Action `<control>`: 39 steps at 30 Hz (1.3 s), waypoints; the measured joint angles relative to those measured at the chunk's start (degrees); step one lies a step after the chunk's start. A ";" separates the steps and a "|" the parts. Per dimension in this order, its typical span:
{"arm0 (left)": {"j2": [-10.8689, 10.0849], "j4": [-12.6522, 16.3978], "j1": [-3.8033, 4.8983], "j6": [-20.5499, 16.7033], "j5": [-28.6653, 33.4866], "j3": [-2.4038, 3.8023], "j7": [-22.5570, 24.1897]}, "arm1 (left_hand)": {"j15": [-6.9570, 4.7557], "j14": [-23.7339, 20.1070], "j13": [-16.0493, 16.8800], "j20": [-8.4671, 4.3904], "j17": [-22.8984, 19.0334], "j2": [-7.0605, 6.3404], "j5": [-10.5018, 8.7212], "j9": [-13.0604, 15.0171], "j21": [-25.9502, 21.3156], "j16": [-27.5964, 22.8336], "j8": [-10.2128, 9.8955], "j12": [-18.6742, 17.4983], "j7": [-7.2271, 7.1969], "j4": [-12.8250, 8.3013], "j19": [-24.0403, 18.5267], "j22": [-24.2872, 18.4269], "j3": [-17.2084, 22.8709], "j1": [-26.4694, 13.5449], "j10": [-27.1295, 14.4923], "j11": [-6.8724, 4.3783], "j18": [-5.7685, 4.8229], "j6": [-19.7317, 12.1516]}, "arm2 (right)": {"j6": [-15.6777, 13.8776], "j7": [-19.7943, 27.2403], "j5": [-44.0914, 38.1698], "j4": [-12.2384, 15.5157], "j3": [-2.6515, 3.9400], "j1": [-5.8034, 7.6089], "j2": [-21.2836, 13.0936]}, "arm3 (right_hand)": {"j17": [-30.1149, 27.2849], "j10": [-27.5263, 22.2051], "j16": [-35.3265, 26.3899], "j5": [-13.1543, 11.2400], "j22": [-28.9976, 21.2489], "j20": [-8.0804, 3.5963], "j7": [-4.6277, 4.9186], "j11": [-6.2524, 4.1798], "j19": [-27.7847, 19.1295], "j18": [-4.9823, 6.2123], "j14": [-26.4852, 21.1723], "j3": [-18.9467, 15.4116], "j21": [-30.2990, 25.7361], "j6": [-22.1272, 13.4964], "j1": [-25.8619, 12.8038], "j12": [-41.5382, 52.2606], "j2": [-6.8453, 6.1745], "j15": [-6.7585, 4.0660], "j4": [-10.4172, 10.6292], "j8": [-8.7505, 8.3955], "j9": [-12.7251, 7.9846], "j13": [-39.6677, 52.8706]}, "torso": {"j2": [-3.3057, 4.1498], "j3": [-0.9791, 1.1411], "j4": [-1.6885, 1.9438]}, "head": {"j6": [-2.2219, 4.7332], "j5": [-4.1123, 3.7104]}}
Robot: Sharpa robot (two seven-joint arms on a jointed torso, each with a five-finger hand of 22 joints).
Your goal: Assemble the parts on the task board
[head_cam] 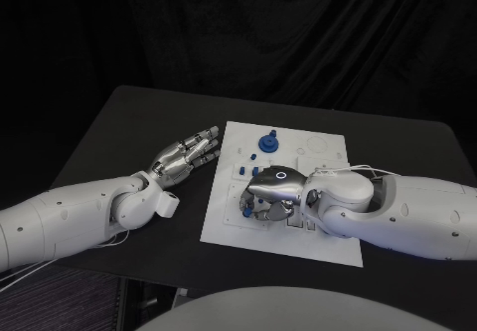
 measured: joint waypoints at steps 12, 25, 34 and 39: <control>-0.02 -0.05 -0.08 0.09 0.00 0.00 -0.01 | 0.00 0.00 0.00 0.00 0.01 0.00 0.00 0.00 0.00 0.00 0.00 0.00 0.00 0.00 0.00 0.01 0.00 0.00 0.00 0.00 0.00 0.00 | 1.07 -0.81 -0.02 -0.08 -0.12 -0.41 -0.80 | -7.11 -18.99 -4.34 -7.76 0.00 3.51 -2.07 4.76 -6.29 0.54 -6.34 -2.05 -11.87 -24.21 -2.38 -4.04 -1.40 3.74 0.74 -8.69 1.07 0.04 | 0.00 0.02 0.00 | 0.00 0.12; -0.53 0.29 -0.12 0.07 0.00 0.00 0.02 | 0.00 0.00 0.00 0.00 0.03 0.00 0.00 0.00 0.00 0.00 0.00 0.00 0.00 0.00 0.00 0.01 0.00 0.00 0.00 0.00 0.00 0.00 | -6.36 -0.21 1.83 4.72 -0.17 0.94 -7.99 | -6.64 -25.57 -2.93 -8.22 0.00 3.86 -1.05 5.31 -6.02 0.92 -6.72 -5.10 -10.83 -27.54 -1.68 1.61 -0.72 3.87 2.87 -8.01 -2.84 1.77 | -0.04 0.05 -0.04 | 0.00 0.62; -0.65 0.23 -0.14 0.02 0.01 0.00 0.04 | 0.00 0.00 0.00 0.00 0.04 0.00 0.00 0.00 0.00 0.00 0.00 0.00 0.00 0.00 0.00 0.02 0.00 0.00 0.00 0.00 0.00 0.00 | -10.85 4.39 17.13 7.70 -0.06 4.53 -13.07 | -3.91 -15.96 -0.65 -4.81 0.00 3.62 0.88 3.79 -3.57 0.91 -4.36 -2.67 -5.22 -17.07 0.76 7.94 2.17 3.35 3.34 -5.42 -2.25 2.32 | -0.03 0.08 -0.04 | 0.00 -0.66; -0.40 0.17 -0.14 0.00 0.01 0.00 0.06 | 0.00 0.00 0.00 0.00 0.04 0.00 0.00 0.00 0.00 0.00 0.00 0.00 0.00 0.00 0.00 0.02 0.00 0.00 0.00 0.00 0.00 0.00 | -10.15 7.86 28.34 7.85 -0.11 5.03 -14.26 | -3.65 -13.06 -0.48 -4.64 0.00 3.22 2.23 2.98 -3.17 0.91 -3.85 -0.61 -4.48 -13.85 0.18 7.99 3.02 2.83 5.31 -4.61 -3.01 1.35 | 0.00 0.08 -0.01 | 0.00 -1.07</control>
